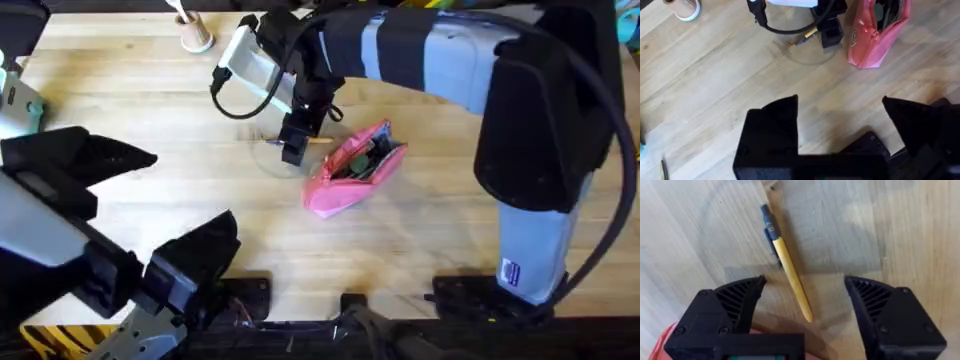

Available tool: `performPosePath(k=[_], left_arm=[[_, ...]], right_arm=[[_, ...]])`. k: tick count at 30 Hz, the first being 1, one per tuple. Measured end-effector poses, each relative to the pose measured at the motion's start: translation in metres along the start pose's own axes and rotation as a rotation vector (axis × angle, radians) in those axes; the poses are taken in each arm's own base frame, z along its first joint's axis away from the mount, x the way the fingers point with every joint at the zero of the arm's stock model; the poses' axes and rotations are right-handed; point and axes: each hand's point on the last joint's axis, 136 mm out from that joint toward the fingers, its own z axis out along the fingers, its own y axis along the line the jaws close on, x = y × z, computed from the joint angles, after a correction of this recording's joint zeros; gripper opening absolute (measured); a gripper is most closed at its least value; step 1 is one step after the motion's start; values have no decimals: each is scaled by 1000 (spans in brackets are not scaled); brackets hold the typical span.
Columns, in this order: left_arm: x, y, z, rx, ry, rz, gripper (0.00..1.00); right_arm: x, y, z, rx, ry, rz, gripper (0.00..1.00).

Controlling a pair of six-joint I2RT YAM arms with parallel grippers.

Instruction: Unzip the bag, pick up the pens from the table one at a time and place them inside, then zip the bag closed.

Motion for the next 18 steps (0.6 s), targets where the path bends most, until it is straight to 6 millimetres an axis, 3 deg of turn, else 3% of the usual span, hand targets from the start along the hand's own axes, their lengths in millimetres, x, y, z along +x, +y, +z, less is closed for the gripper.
performPosePath(k=[6, 8, 13, 14, 18], left_arm=[[0, 0, 0, 0, 0, 1, 991], [0, 0, 0, 0, 0, 3, 991], [0, 0, 0, 0, 0, 4, 992], [0, 0, 0, 0, 0, 4, 991], [0, 0, 0, 0, 0, 4, 991]], right_arm=[[3, 1, 0, -2, 12, 7, 991], [3, 4, 0, -10, 17, 6, 782], [0, 6, 0, 6, 16, -10, 101], [-1, 5, 0, 7, 12, -8, 56], [-1, 4, -1, 8, 6, -5, 40]])
